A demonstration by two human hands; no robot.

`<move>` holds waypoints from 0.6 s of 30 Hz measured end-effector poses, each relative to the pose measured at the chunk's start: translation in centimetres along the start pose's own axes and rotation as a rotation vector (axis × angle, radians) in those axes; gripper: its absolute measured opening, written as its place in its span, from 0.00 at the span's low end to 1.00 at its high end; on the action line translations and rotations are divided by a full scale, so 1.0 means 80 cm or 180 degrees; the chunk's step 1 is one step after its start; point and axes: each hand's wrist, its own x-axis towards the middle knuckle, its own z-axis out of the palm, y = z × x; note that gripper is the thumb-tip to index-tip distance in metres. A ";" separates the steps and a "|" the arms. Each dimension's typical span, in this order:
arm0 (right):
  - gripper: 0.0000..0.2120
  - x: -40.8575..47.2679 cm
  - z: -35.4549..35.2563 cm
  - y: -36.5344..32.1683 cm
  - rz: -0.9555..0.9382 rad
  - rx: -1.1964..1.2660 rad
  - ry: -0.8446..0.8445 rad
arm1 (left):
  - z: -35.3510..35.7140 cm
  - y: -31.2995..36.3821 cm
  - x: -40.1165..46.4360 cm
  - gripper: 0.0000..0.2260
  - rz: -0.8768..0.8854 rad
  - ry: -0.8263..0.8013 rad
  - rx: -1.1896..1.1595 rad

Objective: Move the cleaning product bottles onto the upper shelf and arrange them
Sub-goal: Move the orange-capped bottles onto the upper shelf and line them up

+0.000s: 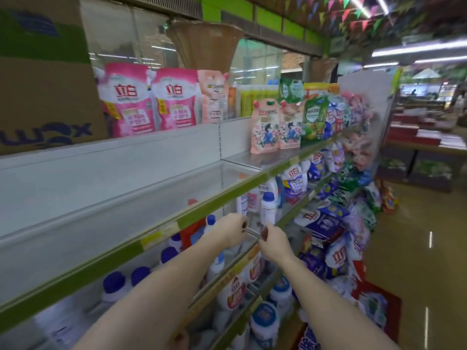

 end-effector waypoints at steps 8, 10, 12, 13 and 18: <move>0.03 0.060 0.017 0.063 0.0145 0.0496 0.0030 | 0.076 0.002 0.079 0.08 -0.0698 0.0097 -0.0771; 0.03 0.087 0.020 0.073 0.0187 0.0549 0.0055 | 0.096 -0.003 0.111 0.11 -0.0977 0.0088 -0.1084; 0.05 0.118 0.022 0.079 0.0211 0.0497 -0.0010 | 0.116 -0.012 0.142 0.07 -0.1199 0.0094 -0.1179; 0.05 0.135 0.024 0.082 0.0186 0.0413 -0.0076 | 0.126 -0.017 0.157 0.05 -0.1275 0.0126 -0.1234; 0.04 0.217 0.042 0.096 0.0132 0.0112 -0.0509 | 0.166 -0.045 0.233 0.01 -0.1912 0.0387 -0.2165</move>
